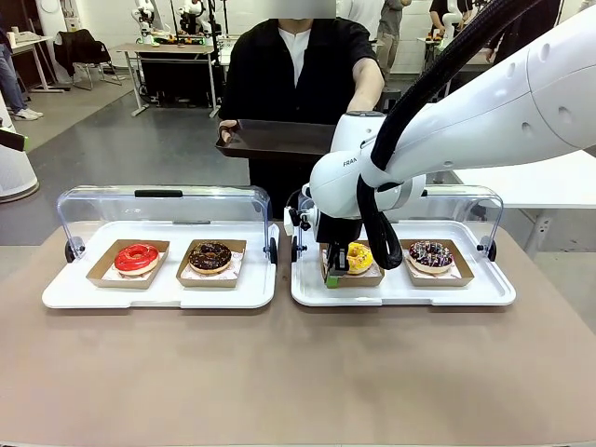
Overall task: Provide the desired donut to the person.
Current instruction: Pick up and lift the Paper togo box containing the Donut pointed at by the person.
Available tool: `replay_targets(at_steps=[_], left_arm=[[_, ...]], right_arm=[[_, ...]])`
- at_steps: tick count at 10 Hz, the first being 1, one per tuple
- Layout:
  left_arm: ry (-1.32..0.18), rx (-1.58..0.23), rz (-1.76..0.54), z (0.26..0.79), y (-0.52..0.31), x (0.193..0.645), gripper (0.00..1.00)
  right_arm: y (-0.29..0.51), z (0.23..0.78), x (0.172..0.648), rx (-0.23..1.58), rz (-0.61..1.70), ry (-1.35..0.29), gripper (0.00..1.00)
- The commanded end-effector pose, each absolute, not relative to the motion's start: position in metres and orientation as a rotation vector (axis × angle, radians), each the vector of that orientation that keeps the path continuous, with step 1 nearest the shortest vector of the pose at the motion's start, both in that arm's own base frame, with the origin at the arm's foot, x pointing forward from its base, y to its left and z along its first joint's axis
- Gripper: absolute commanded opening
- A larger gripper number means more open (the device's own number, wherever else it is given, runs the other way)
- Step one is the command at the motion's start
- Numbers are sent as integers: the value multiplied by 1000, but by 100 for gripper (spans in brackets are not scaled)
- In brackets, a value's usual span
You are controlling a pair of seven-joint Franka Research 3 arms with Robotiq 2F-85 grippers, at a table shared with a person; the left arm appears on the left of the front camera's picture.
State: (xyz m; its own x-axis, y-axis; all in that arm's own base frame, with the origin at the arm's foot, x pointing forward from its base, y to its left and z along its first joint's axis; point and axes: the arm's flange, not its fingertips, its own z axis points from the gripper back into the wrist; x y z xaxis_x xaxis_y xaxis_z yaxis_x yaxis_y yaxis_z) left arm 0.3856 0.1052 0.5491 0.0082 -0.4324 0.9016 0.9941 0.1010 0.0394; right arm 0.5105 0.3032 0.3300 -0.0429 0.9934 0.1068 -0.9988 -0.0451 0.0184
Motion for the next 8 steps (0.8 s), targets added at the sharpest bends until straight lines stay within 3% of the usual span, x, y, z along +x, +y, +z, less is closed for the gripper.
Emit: replay_targets(at_steps=[1,3,8], left_arm=[[-948,-805,-1322,551,104,385,100],[-948,-805,-1322,551,104,385,100],[-948,-805,-1322,551,104,385,100]], right_arm=[[301,327,513,77,1623,-36,0],[302,334,514,107,1575,14,0],[304,451,435,-13,1455,80,0]])
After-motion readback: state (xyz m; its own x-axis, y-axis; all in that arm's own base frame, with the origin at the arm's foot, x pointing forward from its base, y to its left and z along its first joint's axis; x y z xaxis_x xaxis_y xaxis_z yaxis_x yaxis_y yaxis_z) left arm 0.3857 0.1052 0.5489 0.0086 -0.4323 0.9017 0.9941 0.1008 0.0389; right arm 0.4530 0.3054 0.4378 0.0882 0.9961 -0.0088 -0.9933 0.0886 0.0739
